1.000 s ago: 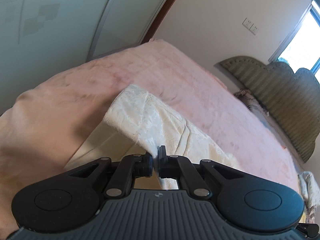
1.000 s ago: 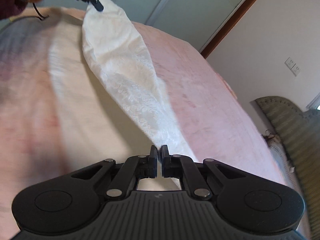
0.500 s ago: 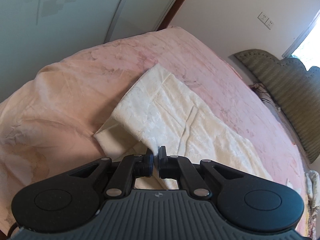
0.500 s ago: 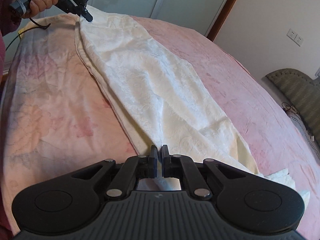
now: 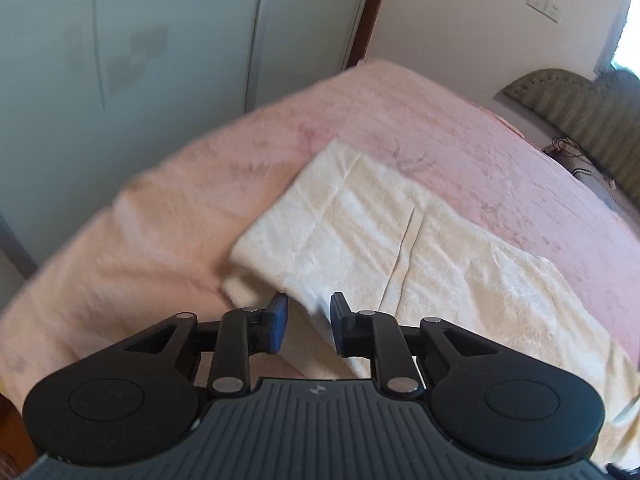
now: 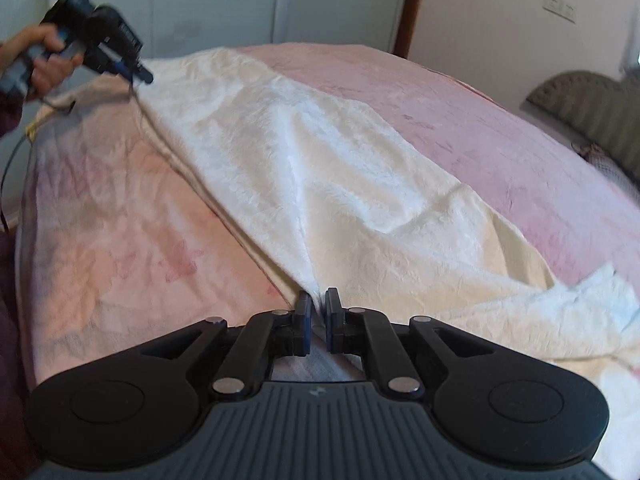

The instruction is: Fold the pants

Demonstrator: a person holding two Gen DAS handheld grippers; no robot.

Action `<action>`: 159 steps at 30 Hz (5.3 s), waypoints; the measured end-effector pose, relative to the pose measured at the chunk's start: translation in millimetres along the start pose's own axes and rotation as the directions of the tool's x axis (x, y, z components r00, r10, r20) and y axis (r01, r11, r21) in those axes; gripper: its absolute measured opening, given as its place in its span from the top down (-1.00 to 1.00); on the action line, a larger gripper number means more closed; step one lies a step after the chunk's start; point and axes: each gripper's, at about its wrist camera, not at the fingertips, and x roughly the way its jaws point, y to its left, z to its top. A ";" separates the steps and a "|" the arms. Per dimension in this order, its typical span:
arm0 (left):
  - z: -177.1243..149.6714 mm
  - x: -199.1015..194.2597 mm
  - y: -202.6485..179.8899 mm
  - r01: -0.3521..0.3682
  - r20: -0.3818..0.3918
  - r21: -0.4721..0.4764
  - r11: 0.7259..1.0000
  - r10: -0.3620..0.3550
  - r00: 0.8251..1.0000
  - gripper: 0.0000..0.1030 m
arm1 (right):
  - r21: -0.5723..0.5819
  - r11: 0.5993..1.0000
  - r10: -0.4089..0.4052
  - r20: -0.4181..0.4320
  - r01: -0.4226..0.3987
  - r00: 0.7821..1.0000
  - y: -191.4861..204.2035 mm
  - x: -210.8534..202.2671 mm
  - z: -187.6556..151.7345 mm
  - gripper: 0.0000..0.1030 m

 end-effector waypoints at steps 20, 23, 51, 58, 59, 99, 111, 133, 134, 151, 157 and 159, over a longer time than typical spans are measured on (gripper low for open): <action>-57.9 -13.4 -227.7 0.664 -0.326 0.400 0.632 -0.579 0.748 0.01 | 0.630 0.610 -0.501 -0.163 0.480 0.850 -198.8 -81.8 -96.2 0.52; -82.6 -15.7 -262.9 0.747 -0.429 0.429 0.508 -0.613 0.664 0.01 | 0.541 0.608 -0.527 -0.273 0.581 0.805 -215.2 -53.8 -98.9 0.03; -178.4 10.2 -336.4 0.716 -0.438 0.611 0.338 -0.608 0.662 0.45 | 0.655 0.558 -0.534 -0.187 0.510 0.825 -260.1 48.0 13.7 0.74; -183.7 5.4 -347.5 0.704 -0.433 0.636 0.315 -0.610 0.664 0.46 | 0.839 0.411 -0.605 -0.041 0.356 0.795 -236.1 -64.5 -44.2 0.74; -185.0 4.8 -349.0 0.700 -0.431 0.642 0.312 -0.608 0.667 0.45 | 0.853 0.391 -0.608 -0.044 0.347 0.793 -231.4 -75.3 -55.8 0.74; -216.8 -36.1 -352.0 0.610 -0.335 0.746 0.269 -0.640 0.692 0.94 | 0.986 0.107 -0.596 -0.040 0.129 0.802 -182.1 -135.5 -201.5 0.80; -225.0 -28.1 -348.3 0.615 -0.405 0.771 0.164 -0.618 0.673 0.87 | 0.963 0.111 -0.628 -0.124 0.246 0.768 -164.3 -150.6 -202.8 0.73; -68.8 50.5 -304.2 0.556 -0.371 0.622 0.552 -0.419 0.829 0.00 | 0.283 0.940 -0.156 -0.144 0.192 0.977 -131.7 60.5 24.5 0.37; -69.2 61.0 -308.9 0.552 -0.379 0.613 0.565 -0.403 0.833 0.00 | 0.303 0.936 -0.152 -0.115 0.180 0.982 -137.8 64.1 23.6 0.33; -94.6 53.0 -308.4 0.425 -0.247 0.633 0.647 -0.351 0.903 -0.22 | 0.386 0.908 -0.133 -0.098 0.161 0.986 -132.6 45.9 12.7 0.09; -80.4 16.8 -243.3 0.370 -0.126 0.591 0.717 -0.371 0.920 -0.38 | 0.288 0.951 -0.104 -0.032 0.108 0.994 -88.6 39.4 29.8 0.05; -74.1 12.9 -211.6 0.319 -0.089 0.551 0.771 -0.326 0.941 -0.38 | 0.271 0.960 -0.065 -0.049 0.076 0.997 -77.2 49.6 26.1 0.04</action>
